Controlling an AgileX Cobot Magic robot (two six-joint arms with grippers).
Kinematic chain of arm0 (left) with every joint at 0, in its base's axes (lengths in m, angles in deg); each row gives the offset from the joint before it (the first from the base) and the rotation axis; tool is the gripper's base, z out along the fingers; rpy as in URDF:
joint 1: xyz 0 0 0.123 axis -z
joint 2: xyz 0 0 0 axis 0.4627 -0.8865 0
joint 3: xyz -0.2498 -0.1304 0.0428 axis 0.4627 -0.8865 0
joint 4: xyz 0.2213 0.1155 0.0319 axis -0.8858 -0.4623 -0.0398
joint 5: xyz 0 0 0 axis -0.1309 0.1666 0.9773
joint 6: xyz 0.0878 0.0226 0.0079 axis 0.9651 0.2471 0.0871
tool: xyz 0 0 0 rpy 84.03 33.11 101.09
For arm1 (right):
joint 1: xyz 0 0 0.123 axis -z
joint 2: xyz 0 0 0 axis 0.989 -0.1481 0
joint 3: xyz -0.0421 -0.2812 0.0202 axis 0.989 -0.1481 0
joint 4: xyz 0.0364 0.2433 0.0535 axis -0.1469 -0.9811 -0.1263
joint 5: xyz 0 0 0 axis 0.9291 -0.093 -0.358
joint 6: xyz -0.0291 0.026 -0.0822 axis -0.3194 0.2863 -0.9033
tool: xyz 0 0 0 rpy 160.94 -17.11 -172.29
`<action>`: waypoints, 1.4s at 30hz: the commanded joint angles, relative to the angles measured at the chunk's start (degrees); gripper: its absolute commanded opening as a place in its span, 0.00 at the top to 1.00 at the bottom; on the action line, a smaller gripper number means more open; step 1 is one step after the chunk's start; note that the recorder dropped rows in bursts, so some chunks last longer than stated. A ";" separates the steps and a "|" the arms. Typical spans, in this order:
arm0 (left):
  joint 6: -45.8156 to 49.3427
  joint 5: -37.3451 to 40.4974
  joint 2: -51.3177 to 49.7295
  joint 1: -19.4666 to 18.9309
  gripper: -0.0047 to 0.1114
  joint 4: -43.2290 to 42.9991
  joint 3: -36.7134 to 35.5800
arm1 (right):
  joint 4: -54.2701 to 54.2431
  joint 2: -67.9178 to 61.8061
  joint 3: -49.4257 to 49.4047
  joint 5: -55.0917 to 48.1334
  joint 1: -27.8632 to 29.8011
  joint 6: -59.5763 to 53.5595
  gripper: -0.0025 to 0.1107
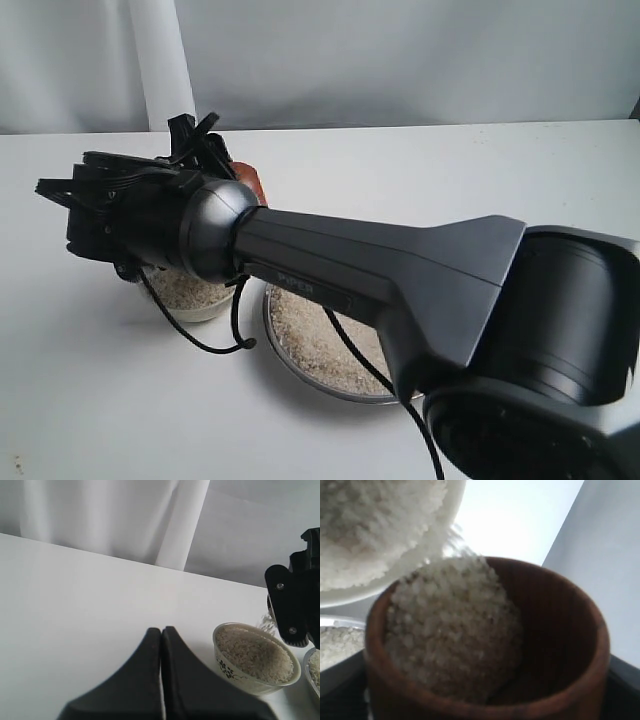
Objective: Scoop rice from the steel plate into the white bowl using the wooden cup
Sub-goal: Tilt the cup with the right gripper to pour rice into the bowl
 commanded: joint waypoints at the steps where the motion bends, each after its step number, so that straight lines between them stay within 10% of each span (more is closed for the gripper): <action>1: -0.19 0.00 0.14 0.35 0.96 0.19 0.04 | 1.77 0.76 0.43 -2.35 -0.13 -1.18 0.98; 42: -0.19 0.00 0.14 0.35 0.96 0.19 0.04 | 3.35 0.76 0.43 -2.68 -1.15 -13.56 0.98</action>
